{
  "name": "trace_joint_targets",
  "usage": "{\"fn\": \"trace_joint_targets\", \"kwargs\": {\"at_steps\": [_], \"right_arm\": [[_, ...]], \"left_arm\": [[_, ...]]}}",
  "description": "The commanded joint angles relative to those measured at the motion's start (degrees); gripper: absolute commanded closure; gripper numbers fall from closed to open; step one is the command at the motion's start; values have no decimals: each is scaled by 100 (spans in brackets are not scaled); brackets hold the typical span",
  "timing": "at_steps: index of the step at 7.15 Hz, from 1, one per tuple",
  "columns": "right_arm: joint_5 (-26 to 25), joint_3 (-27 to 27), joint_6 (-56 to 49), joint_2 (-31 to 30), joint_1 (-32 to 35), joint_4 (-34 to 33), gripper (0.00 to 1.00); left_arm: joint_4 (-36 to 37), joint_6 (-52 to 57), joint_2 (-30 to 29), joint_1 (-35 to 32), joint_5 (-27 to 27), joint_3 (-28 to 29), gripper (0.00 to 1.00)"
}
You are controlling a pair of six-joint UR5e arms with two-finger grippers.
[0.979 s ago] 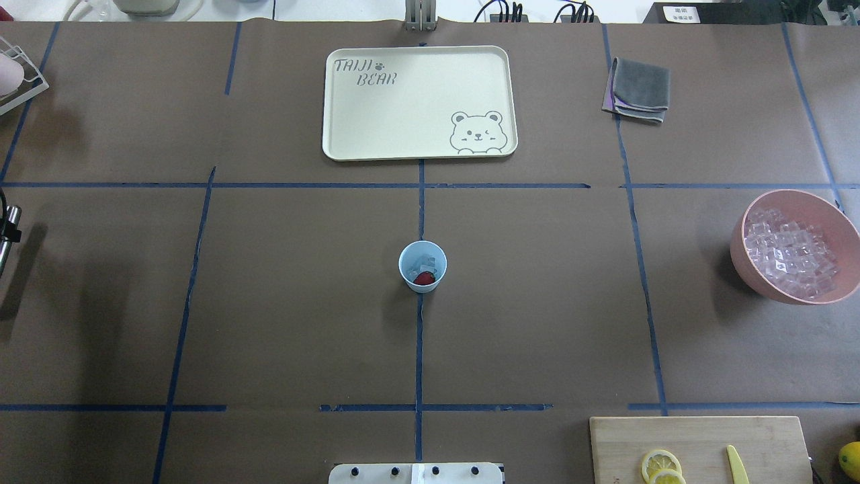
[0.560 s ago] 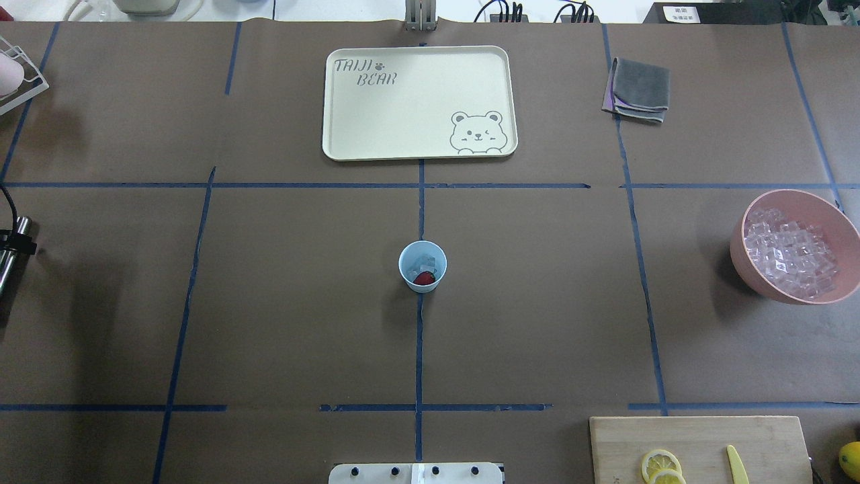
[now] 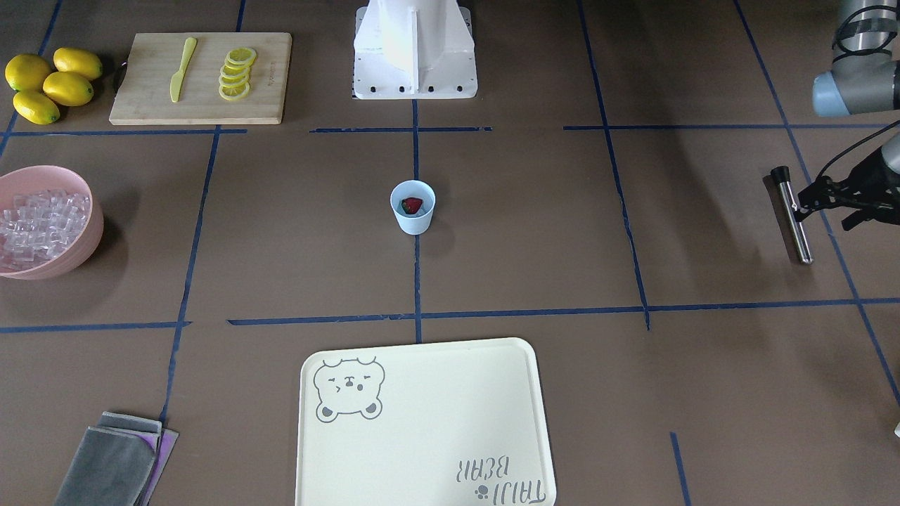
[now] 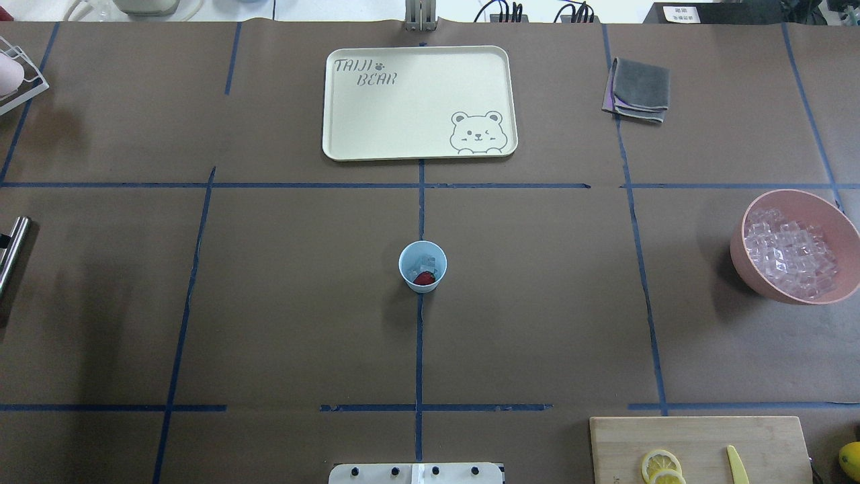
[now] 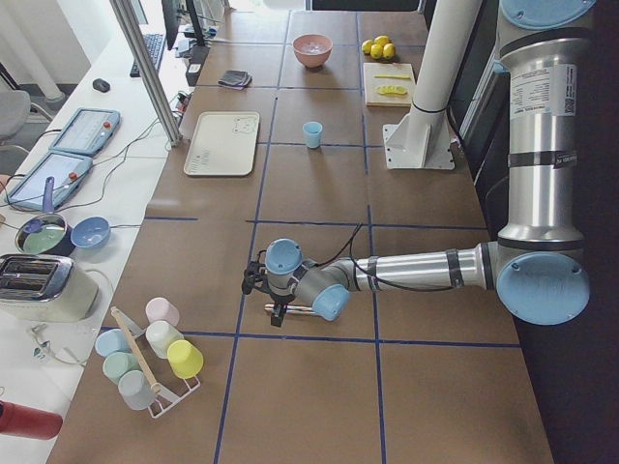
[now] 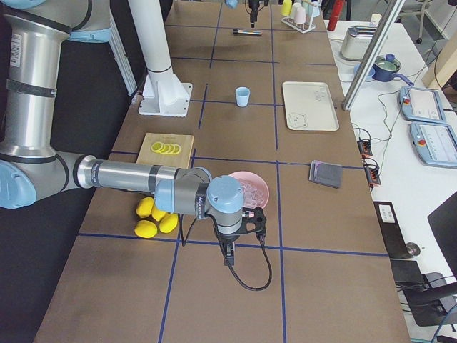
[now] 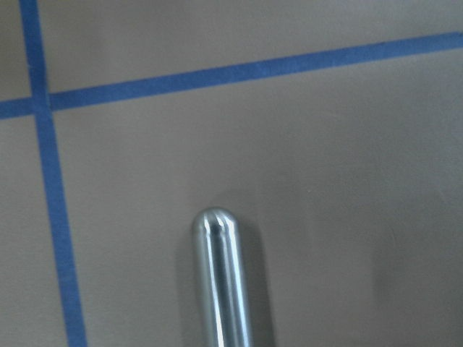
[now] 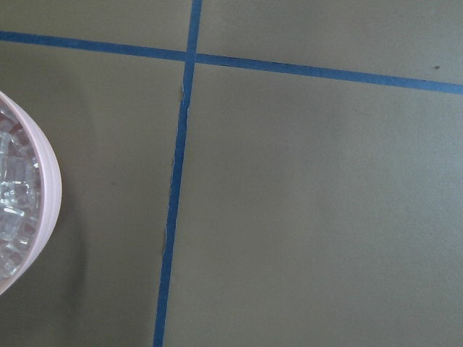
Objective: Mash ice and strawberries in cup
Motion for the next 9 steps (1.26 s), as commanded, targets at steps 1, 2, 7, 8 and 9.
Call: {"fn": "trace_joint_targets", "kwargs": {"at_steps": [1,2,7,8,9], "right_arm": [[7,1,0,15,0,0,1],[7,10,0,15,0,0,1],[7,10,9,15,0,0,1],[7,10,0,15,0,0,1],[7,1,0,15,0,0,1]], "left_arm": [[2022,1756,-15,-1220,-123,-752,0],[3138,2008,-110,-1748,-123,-1182,0],[3395,1975,267,-1886,-149,-1573,0],[3325,2019,267,-1885,-149,-1573,0],[3151,1975,267,-1885,-149,-1478,0]]}}
